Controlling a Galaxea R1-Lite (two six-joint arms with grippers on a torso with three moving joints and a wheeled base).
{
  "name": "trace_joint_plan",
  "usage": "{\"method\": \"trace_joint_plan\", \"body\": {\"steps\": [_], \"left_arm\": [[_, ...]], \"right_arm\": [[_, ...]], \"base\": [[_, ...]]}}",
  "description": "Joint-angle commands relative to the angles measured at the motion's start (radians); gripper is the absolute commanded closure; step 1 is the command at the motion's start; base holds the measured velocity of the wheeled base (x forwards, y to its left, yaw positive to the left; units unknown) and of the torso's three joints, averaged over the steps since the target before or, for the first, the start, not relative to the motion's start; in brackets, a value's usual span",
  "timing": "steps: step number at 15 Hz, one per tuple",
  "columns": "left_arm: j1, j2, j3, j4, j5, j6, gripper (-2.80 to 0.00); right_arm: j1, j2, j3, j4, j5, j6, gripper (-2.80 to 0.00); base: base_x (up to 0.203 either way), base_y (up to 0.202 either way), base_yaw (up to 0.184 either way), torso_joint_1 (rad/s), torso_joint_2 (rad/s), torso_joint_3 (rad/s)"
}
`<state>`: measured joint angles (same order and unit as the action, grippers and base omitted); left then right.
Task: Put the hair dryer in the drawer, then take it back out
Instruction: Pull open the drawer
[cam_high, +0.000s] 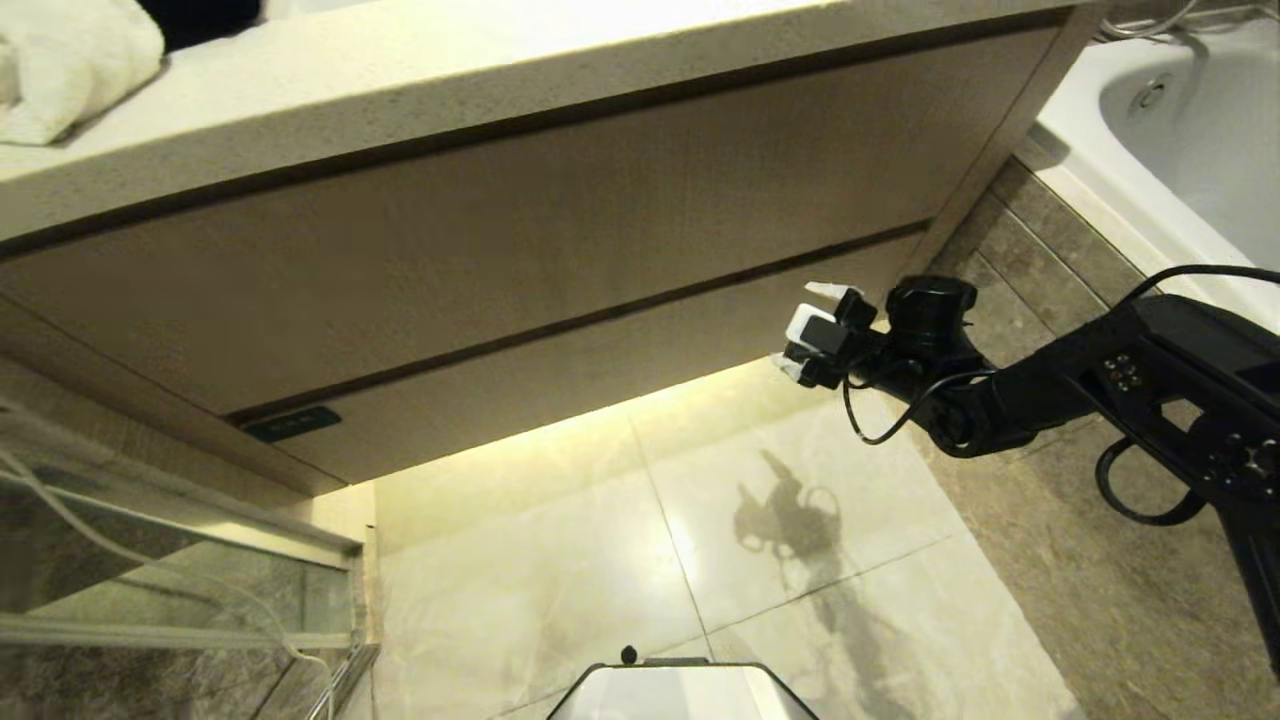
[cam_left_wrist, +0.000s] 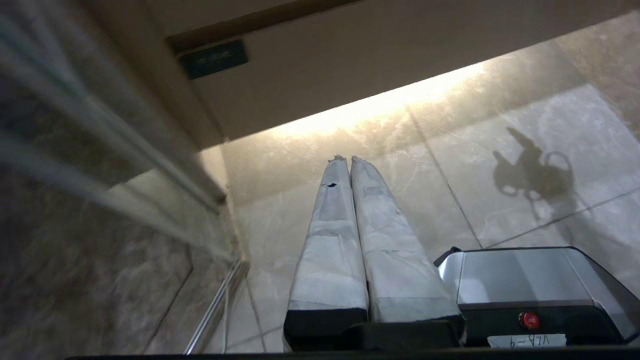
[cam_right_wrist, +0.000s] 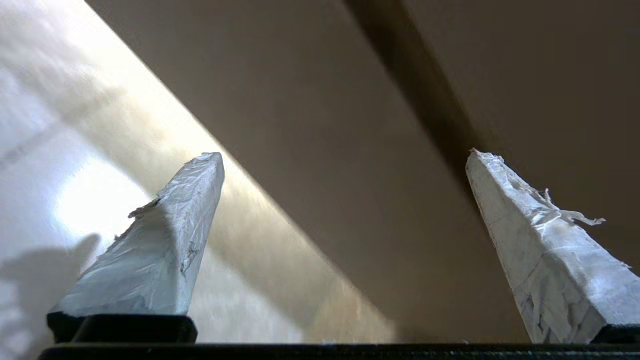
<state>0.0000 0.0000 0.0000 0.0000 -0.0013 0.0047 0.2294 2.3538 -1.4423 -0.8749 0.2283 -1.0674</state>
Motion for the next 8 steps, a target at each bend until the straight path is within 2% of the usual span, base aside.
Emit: {"method": "trace_joint_plan", "body": {"steps": [1,5,8], "left_arm": [[0.0,0.0,0.0,0.0,0.0,0.0,0.0],[0.0,0.0,0.001,0.0,0.0,0.0,0.0],[0.0,0.0,0.0,0.0,0.001,0.0,0.0]], "right_arm": [[0.001,0.001,0.0,-0.003,0.002,-0.006,-2.8],[0.001,0.002,-0.001,0.002,0.0,-0.003,-2.8],[0.001,0.002,-0.001,-0.001,0.0,-0.002,-2.8]], "base": [[0.002,-0.016,0.159,0.003,0.0,0.002],[0.002,-0.012,0.141,0.004,0.0,0.004],[0.0,0.0,0.0,0.0,0.0,0.0]]}}
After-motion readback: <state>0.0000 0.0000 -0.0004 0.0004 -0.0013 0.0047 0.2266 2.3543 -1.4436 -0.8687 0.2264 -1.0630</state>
